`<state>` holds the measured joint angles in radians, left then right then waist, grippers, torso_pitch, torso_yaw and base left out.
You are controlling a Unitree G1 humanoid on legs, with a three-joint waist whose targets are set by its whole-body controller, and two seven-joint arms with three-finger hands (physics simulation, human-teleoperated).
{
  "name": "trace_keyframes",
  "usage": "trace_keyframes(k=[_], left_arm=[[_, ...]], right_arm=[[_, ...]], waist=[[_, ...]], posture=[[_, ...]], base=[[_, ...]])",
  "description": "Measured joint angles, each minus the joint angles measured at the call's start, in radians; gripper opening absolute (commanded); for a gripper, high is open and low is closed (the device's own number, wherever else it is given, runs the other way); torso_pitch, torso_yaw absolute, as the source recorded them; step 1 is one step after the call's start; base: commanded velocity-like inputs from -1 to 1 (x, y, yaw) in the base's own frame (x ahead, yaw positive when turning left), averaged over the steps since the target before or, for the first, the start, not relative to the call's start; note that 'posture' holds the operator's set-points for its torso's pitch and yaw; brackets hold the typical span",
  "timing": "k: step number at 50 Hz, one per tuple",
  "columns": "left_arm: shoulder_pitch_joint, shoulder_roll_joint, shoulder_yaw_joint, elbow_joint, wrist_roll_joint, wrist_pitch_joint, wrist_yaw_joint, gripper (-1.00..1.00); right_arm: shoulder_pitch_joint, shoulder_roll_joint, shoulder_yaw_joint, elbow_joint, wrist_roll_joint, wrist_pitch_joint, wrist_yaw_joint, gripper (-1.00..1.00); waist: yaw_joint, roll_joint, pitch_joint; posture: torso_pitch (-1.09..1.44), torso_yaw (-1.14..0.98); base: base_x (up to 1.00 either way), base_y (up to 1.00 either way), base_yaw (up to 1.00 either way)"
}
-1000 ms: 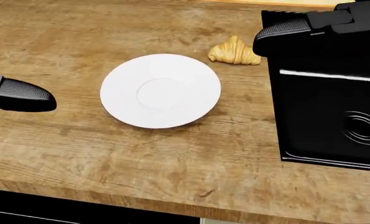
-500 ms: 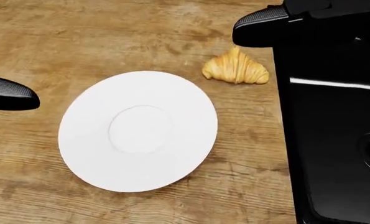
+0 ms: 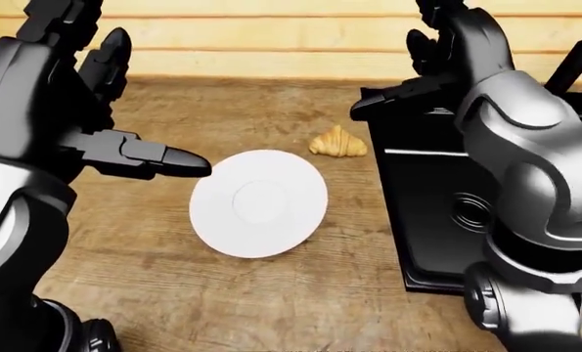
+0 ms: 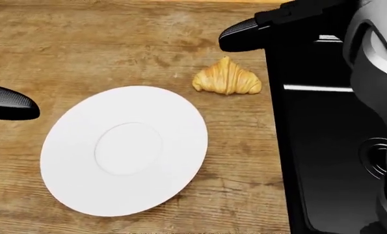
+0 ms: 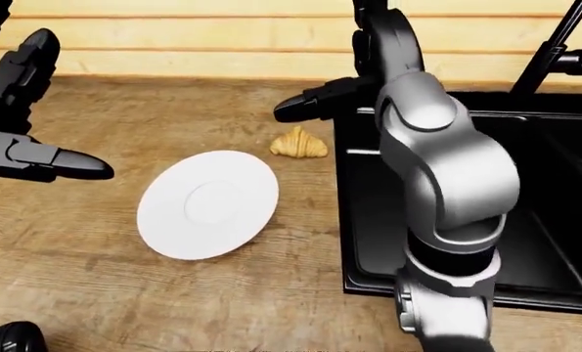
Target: Place the pastries on the plates.
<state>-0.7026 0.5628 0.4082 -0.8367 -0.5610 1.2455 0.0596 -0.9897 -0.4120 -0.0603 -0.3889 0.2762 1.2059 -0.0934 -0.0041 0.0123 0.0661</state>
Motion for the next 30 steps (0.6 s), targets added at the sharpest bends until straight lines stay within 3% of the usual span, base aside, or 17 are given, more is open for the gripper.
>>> trace_keyframes(k=[8,17,23,30], left_arm=[[0.029,0.019,0.011,0.018,-0.018,-0.024,0.007,1.00],[0.063,0.033,0.019,0.023,-0.031,-0.061,0.007,1.00],[0.056,0.047,0.026,0.033,-0.038,-0.058,0.001,1.00],[0.064,0.048,0.024,0.031,-0.042,-0.067,0.004,1.00]], right_arm=[[-0.056,0.049,0.047,0.166,-0.253,-0.072,0.210,1.00],[-0.086,0.107,0.081,0.434,-0.565,-0.317,0.419,1.00],[-0.087,0.147,0.048,0.569,-0.700,-0.455,0.483,1.00],[-0.114,0.172,0.035,0.739,-0.758,-0.581,0.502,1.00]], waist=[[-0.004,0.003,0.002],[-0.006,0.010,-0.004],[-0.006,0.015,-0.002],[-0.011,0.021,-0.009]], posture=[[0.00,0.00],[0.00,0.00],[0.00,0.00],[0.00,0.00]], base=[[0.00,0.00,0.00],[0.00,0.00,0.00],[0.00,0.00,0.00],[0.00,0.00,0.00]])
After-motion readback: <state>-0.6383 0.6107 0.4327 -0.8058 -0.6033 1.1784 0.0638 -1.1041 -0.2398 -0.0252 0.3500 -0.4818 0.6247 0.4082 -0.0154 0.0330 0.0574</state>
